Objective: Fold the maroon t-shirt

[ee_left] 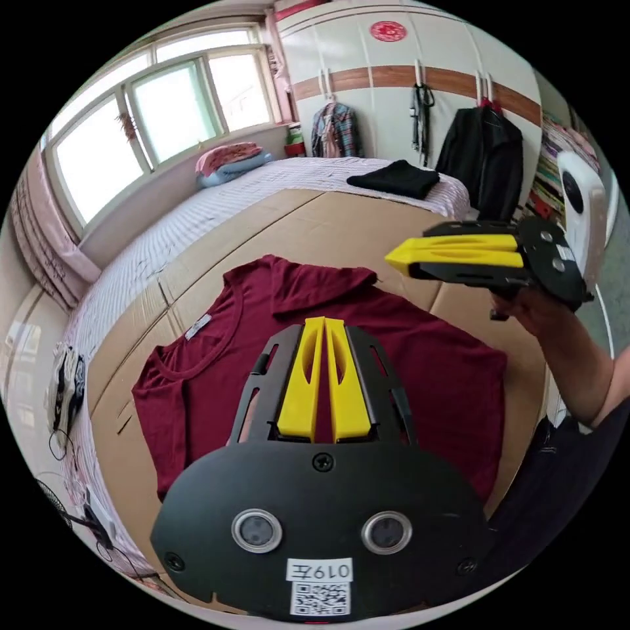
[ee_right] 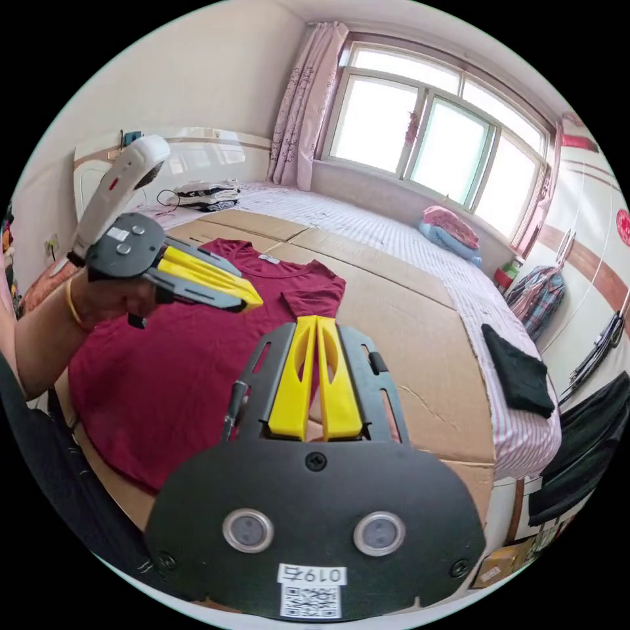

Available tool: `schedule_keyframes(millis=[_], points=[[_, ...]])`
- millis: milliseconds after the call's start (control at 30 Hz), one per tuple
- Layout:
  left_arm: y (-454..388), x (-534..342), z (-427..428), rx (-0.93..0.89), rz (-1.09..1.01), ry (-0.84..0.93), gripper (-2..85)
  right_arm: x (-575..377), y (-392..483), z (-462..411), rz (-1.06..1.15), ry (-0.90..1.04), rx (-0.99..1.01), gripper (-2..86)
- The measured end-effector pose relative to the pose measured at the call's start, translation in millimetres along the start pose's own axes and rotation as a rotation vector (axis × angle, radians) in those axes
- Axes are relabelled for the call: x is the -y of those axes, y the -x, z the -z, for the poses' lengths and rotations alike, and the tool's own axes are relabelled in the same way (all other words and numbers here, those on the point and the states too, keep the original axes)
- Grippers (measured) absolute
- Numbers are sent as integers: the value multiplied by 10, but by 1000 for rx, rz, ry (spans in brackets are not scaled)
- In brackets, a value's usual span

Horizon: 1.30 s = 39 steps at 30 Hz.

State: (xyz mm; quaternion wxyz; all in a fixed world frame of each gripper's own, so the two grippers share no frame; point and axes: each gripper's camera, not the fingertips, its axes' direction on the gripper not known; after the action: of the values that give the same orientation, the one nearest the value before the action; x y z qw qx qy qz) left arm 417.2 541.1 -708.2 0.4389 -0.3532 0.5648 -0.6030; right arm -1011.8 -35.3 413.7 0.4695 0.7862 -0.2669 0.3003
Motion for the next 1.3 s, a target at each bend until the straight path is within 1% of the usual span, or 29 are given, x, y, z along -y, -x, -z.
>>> schedule_keyframes(millis=[67,133,233,267,333,400,500,567,600,667,767,833,867,933,967,1033,1100,1167,1300], points=[[-227,-115,125,-44,-58,-48,7,1,140,148,71,-34,-111,-10],[-359,-237,229,-39,-88,-84,6,16,188,229,87,-27,-158,-10],[-438,-383,353,19,-139,-111,6,1,170,279,44,-38,-155,-10],[-404,-422,398,26,-120,-137,7,-20,161,245,30,-32,-156,-10],[-281,-456,441,-19,-52,-145,8,-45,153,168,-4,4,-193,-10],[-78,-486,484,-137,35,-144,12,-58,165,103,-16,53,-175,-9],[53,-510,509,-179,57,-158,16,-72,251,-2,1,123,-199,-8],[77,-481,471,-203,19,-132,20,-91,380,-73,55,145,-286,-5],[92,-441,423,-212,2,-97,24,-93,406,-89,62,148,-299,-4],[109,-376,368,-227,-33,-64,34,-81,474,-136,65,144,-312,14],[153,-270,328,-260,-77,-76,69,-51,505,-235,64,159,-350,62],[210,-199,269,-251,-76,-67,88,-30,527,-307,89,180,-329,72],[261,-143,196,-226,-75,-30,99,-20,547,-357,106,188,-342,75],[373,-78,105,-155,-46,-1,109,-20,593,-435,152,201,-384,78],[494,-37,51,-134,10,10,112,-26,624,-489,186,212,-396,78],[740,23,-39,-145,149,30,110,-38,668,-564,232,230,-400,77],[1044,88,-180,-208,294,73,99,-49,691,-627,253,243,-415,75],[1183,139,-266,-218,347,89,90,-58,695,-672,259,239,-424,70],[1357,220,-518,-228,446,188,75,-72,658,-736,252,249,-421,66]])
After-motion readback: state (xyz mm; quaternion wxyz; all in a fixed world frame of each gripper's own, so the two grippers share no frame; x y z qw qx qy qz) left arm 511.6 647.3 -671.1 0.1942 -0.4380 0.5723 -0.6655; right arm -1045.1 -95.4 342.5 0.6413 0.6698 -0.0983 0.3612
